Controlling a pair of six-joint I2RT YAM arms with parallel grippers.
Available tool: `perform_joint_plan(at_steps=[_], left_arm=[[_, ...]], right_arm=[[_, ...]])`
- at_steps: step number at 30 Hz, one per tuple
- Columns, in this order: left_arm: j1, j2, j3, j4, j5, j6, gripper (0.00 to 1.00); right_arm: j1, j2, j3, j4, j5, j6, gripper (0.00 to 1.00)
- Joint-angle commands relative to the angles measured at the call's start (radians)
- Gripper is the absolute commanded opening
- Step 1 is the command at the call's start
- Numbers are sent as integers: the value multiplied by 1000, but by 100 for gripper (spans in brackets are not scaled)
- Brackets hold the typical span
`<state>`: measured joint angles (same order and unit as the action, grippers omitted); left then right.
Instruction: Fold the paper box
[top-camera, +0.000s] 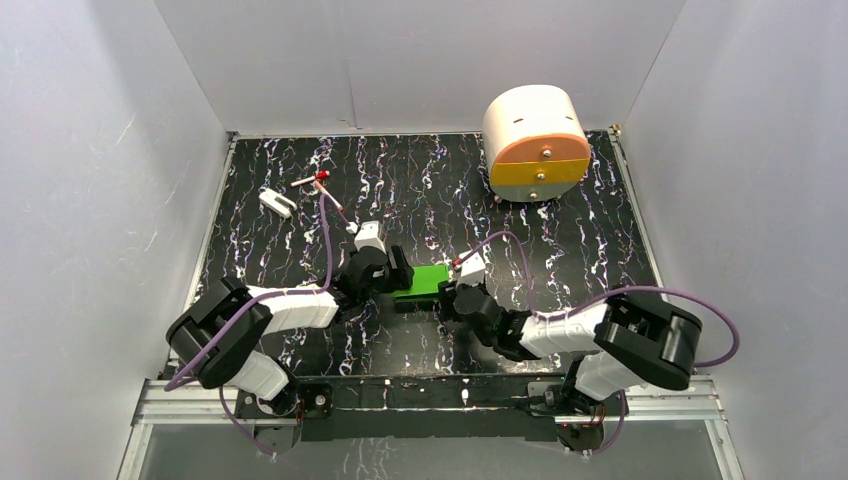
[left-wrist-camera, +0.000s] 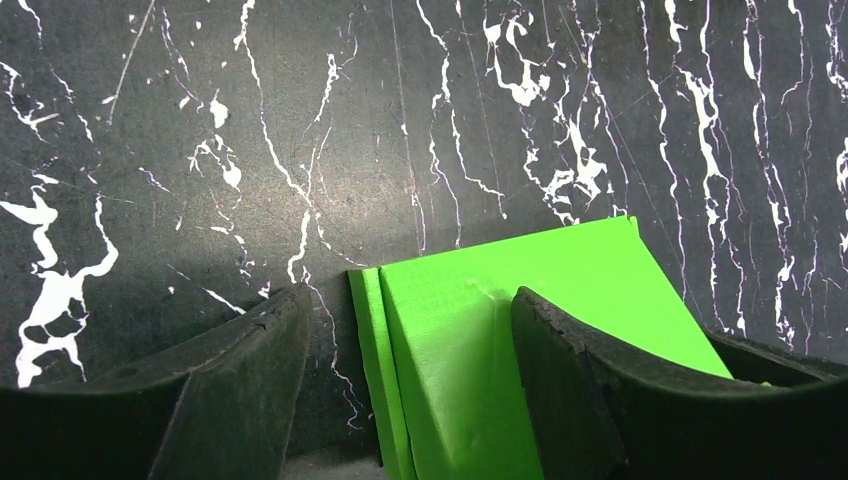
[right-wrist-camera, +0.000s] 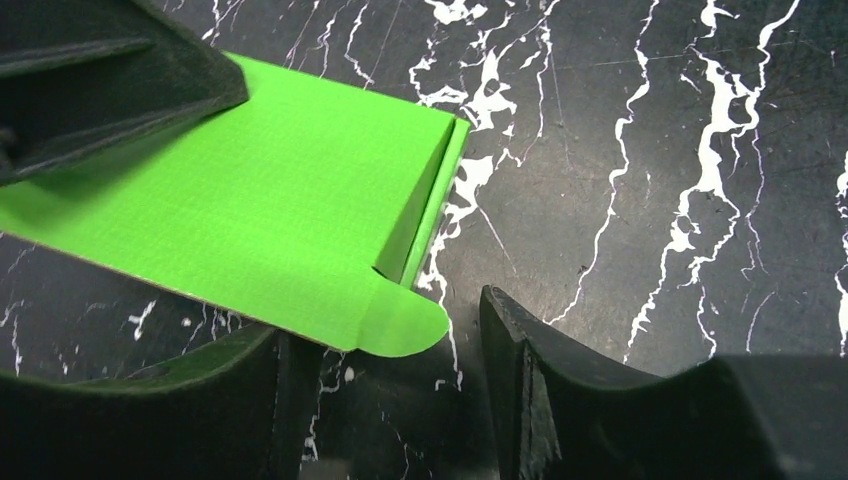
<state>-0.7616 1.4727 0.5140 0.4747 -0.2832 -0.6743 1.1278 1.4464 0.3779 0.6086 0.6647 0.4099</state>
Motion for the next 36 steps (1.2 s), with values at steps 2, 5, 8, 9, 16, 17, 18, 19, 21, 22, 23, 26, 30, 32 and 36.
perform_joint_plan(at_steps=[2, 5, 8, 9, 16, 17, 18, 19, 21, 22, 23, 26, 30, 32, 36], left_arm=[[-3, 47, -20, -96, 10, 29, 69], [-3, 56, -19, -93, 10, 34, 69], [-2, 54, -21, -88, 17, 36, 67], [-3, 52, -23, -86, 22, 36, 66], [-3, 28, -54, -76, 37, 35, 61], [-2, 24, -58, -76, 38, 35, 60], [-2, 21, -60, -75, 38, 35, 59], [-3, 17, -62, -76, 37, 35, 59], [-2, 11, -65, -79, 36, 36, 58], [-3, 9, -67, -78, 36, 36, 57], [-3, 5, -69, -76, 36, 35, 57], [-3, 4, -74, -70, 43, 30, 57], [-2, 13, -79, -52, 61, 25, 57], [-3, 18, -85, -41, 69, 18, 58], [-3, 17, -96, -31, 80, 5, 58]], right_arm=[[7, -134, -16, -147, -99, -21, 69], [7, -236, -11, -253, -130, -13, 72], [7, -356, 8, -360, -155, 2, 74], [6, -384, 12, -375, -156, 6, 74], [-36, -371, 119, -417, -167, 10, 70], [-47, -342, 137, -417, -174, 8, 68], [-59, -315, 156, -416, -185, 8, 67], [-74, -287, 174, -411, -202, 7, 65], [-105, -246, 199, -395, -236, 7, 61], [-120, -227, 208, -385, -251, 9, 59], [-135, -210, 216, -379, -266, 11, 56], [-170, -161, 227, -360, -295, 20, 50], [-180, -91, 207, -329, -343, 43, 49], [-180, -61, 190, -314, -357, 57, 47], [-180, -9, 161, -295, -377, 82, 42]])
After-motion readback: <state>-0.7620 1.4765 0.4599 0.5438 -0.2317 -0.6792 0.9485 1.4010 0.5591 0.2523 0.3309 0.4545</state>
